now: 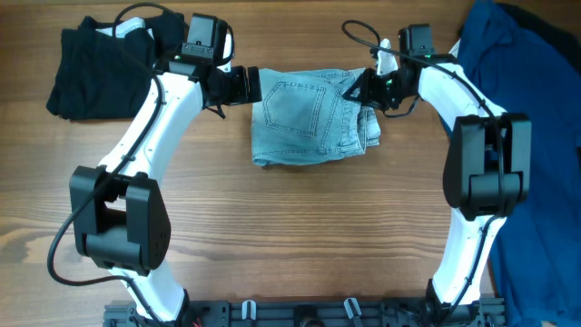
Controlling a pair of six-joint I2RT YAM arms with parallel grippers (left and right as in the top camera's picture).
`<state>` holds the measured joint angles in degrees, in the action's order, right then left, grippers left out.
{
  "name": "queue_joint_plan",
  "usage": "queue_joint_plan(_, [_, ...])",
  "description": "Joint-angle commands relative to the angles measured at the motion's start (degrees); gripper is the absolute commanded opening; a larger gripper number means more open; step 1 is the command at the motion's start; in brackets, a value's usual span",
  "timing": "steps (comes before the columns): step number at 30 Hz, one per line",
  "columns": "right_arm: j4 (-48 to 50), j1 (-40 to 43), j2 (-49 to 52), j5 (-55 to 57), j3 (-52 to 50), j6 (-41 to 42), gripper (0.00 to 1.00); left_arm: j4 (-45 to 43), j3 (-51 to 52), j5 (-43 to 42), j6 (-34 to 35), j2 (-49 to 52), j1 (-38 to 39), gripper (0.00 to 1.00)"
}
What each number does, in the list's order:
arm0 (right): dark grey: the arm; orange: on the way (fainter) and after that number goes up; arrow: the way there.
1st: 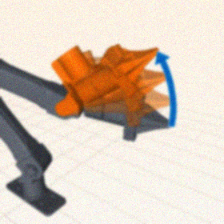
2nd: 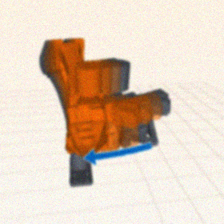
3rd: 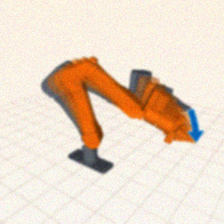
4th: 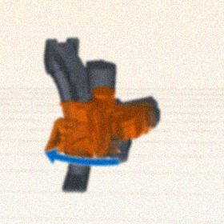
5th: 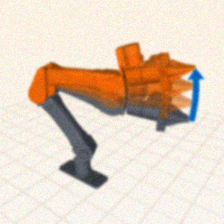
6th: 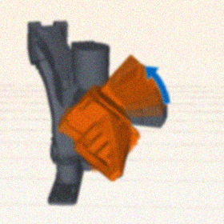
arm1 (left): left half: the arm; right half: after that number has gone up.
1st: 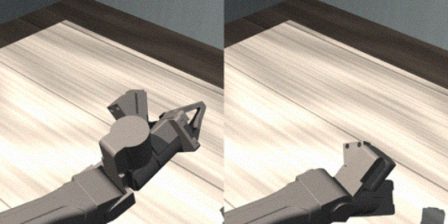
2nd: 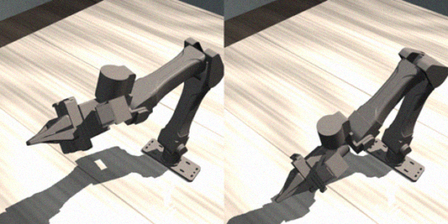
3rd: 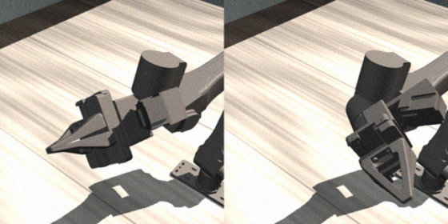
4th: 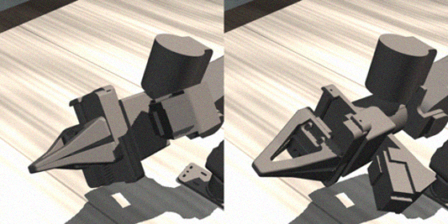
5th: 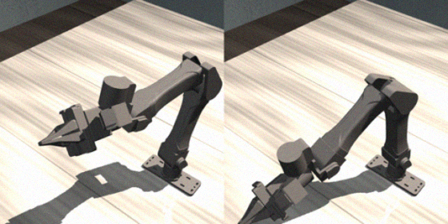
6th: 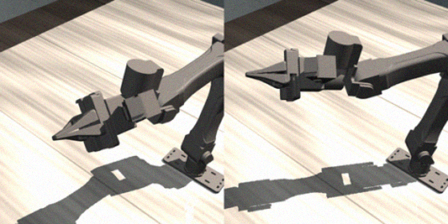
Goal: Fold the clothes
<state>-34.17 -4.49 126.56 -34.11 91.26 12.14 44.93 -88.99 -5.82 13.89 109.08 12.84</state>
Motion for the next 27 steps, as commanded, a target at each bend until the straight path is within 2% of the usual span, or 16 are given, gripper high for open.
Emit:
queue_joint_plan(1, [1.05,-0.33,0.9,-2.16,1.84,0.46,0.04,-0.09,-1.14,0.15,-0.15,0.11,0.15,1.0])
queue_joint_plan(7, [1.75,-0.33,-2.56,0.7,6.58,0.31,0.04,-0.48,-1.14,0.15,-0.15,0.11,0.15,1.0])
queue_joint_plan(17, [15.56,-3.1,-2.29,-1.88,6.69,-5.11,0.05,-0.52,-1.14,0.15,-0.15,0.11,0.15,1.0])
queue_joint_plan(18, [18.25,-3.5,-2.29,-0.5,6.69,-5.05,0.15,-0.55,-1.14,0.15,-0.15,0.11,0.15,1.0])
queue_joint_plan(19, [20.5,-3.93,-2.29,3.3,6.67,-4.31,0.78,-0.52,-1.14,0.15,-0.15,0.11,0.15,1.0])
queue_joint_plan(20, [21.77,-4.11,-2.29,6.49,6.69,-4.09,1.0,-0.52,-1.14,0.15,-0.15,0.11,0.15,1.0])
queue_joint_plan(23, [20.39,-3.41,-2.58,9.27,8.66,-4.04,1.0,-0.52,-1.14,0.15,-0.15,0.11,0.17,1.0])
queue_joint_plan(27, [10.75,-1.14,-4.87,9.4,14.69,-4.72,1.0,-0.52,-1.14,0.11,-0.15,0.11,0.17,1.0])
